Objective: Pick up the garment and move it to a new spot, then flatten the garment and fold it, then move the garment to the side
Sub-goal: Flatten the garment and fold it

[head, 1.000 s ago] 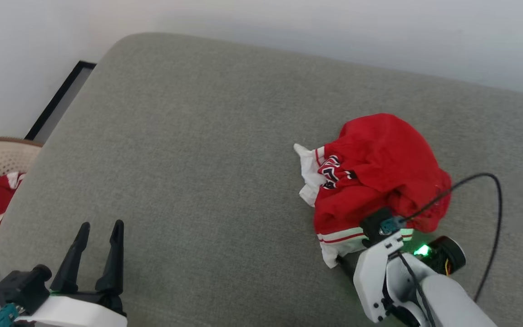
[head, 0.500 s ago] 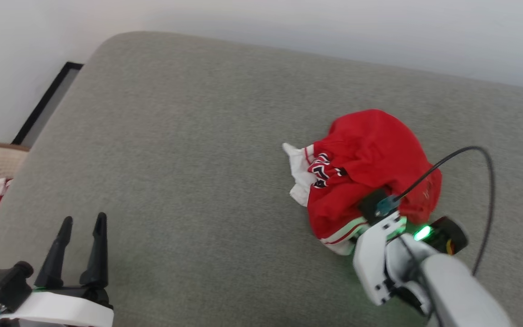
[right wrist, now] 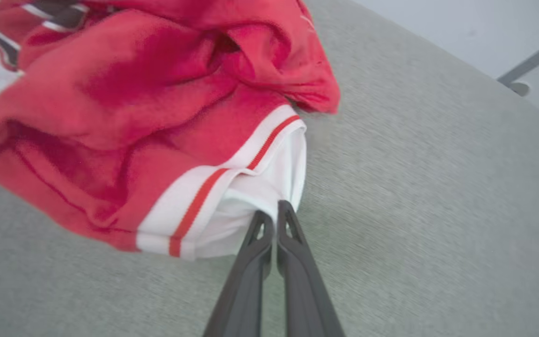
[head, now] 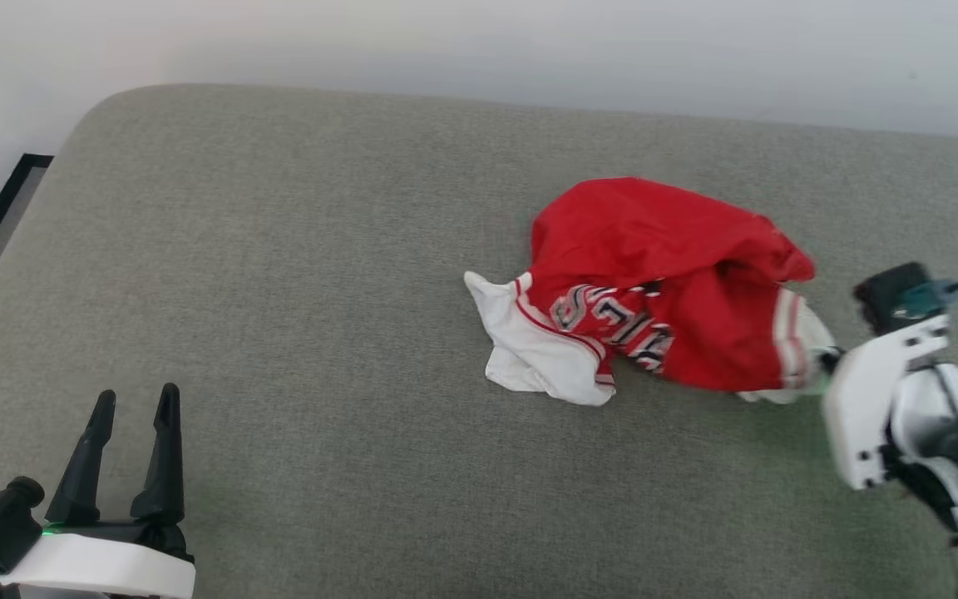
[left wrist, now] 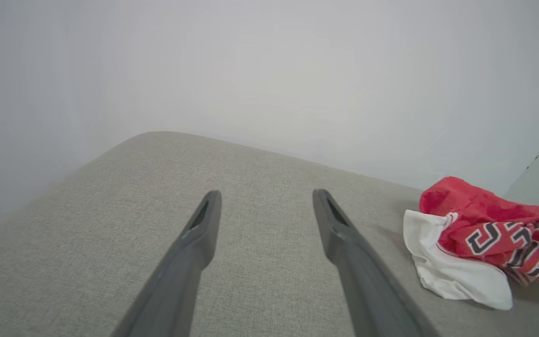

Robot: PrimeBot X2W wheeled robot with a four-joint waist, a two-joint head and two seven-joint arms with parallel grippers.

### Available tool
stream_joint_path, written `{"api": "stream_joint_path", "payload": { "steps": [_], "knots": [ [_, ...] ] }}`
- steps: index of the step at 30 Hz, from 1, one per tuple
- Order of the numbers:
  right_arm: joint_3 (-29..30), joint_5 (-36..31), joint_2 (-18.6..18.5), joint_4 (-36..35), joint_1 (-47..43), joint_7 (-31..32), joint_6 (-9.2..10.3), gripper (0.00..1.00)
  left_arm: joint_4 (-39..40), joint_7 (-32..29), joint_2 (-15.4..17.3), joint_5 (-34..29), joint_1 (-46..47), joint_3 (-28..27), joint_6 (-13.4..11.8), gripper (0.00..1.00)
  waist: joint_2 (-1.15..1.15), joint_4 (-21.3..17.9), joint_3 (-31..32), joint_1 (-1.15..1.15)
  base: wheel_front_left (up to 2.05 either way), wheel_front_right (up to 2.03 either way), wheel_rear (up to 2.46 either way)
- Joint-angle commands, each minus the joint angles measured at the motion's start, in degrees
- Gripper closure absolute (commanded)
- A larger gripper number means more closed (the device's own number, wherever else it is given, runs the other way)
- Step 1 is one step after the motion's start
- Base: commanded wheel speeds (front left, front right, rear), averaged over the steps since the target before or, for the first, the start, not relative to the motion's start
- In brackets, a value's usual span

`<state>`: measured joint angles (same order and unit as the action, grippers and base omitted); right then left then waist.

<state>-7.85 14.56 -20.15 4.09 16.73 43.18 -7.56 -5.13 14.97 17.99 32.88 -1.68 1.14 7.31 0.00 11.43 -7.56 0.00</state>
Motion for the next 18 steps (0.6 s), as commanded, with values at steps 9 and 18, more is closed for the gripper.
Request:
{"api": "stream_joint_path", "payload": {
  "steps": [9,18],
  "knots": [
    [9.07,-0.59,-0.66,4.9,-2.53,0.43,0.14,1.0,-0.15,0.3,1.1,0.69,1.47,1.25,0.15,0.0,0.0,-0.57,-0.79,0.0,0.0,0.0,0.0],
    [8.91,0.67,2.54,12.27,-0.58,-4.02,0.14,0.0,-1.29,-1.12,3.24,2.74,3.33,4.82,0.16,0.0,0.0,-1.49,-0.59,0.0,0.0,0.0,0.0]
  ]
}}
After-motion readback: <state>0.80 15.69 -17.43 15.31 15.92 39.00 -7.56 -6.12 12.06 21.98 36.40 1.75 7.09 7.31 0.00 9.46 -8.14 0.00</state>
